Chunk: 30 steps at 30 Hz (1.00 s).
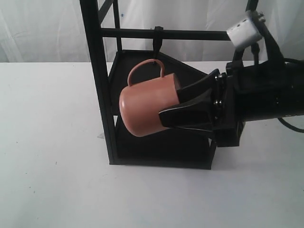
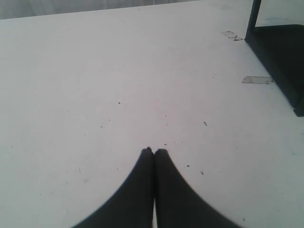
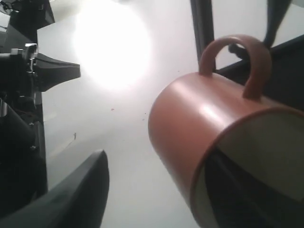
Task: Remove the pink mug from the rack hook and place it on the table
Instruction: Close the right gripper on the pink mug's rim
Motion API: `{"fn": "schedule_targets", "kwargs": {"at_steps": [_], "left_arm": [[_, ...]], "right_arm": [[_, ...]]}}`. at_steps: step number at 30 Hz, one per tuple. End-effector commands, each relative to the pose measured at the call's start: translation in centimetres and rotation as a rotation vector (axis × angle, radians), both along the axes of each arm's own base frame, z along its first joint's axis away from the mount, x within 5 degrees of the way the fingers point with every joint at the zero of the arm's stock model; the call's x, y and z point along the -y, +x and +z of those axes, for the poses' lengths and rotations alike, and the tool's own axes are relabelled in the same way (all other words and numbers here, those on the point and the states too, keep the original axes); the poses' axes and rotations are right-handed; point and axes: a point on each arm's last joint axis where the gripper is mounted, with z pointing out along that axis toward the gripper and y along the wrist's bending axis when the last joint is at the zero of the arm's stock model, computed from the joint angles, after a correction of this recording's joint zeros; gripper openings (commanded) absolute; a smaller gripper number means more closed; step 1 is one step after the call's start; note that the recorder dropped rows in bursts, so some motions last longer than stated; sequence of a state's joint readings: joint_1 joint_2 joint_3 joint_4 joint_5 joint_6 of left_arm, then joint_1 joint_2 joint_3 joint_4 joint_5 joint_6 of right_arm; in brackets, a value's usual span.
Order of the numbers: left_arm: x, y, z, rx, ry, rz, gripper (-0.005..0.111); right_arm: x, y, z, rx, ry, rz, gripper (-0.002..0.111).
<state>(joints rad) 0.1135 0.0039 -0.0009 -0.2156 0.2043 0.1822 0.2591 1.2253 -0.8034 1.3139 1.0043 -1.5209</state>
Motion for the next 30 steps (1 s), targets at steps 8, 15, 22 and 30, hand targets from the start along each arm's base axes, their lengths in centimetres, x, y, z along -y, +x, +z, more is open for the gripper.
{"fn": "schedule_targets", "kwargs": {"at_steps": [8, 15, 22, 30], "left_arm": [[0.1, 0.0, 0.0, 0.005, -0.005, -0.009, 0.000], [0.1, 0.0, 0.0, 0.005, -0.005, -0.009, 0.000], [0.1, 0.0, 0.0, 0.005, -0.005, -0.009, 0.000], [0.1, 0.0, 0.0, 0.005, -0.005, -0.009, 0.000]], "right_arm": [[-0.3, 0.4, -0.2, -0.028, 0.056, 0.006, 0.055], [-0.4, 0.8, -0.6, -0.012, 0.046, 0.012, 0.053], [-0.6, 1.4, -1.4, -0.049, 0.044, 0.011, 0.037], [-0.6, 1.4, -1.4, -0.050, 0.046, 0.011, 0.027]]}}
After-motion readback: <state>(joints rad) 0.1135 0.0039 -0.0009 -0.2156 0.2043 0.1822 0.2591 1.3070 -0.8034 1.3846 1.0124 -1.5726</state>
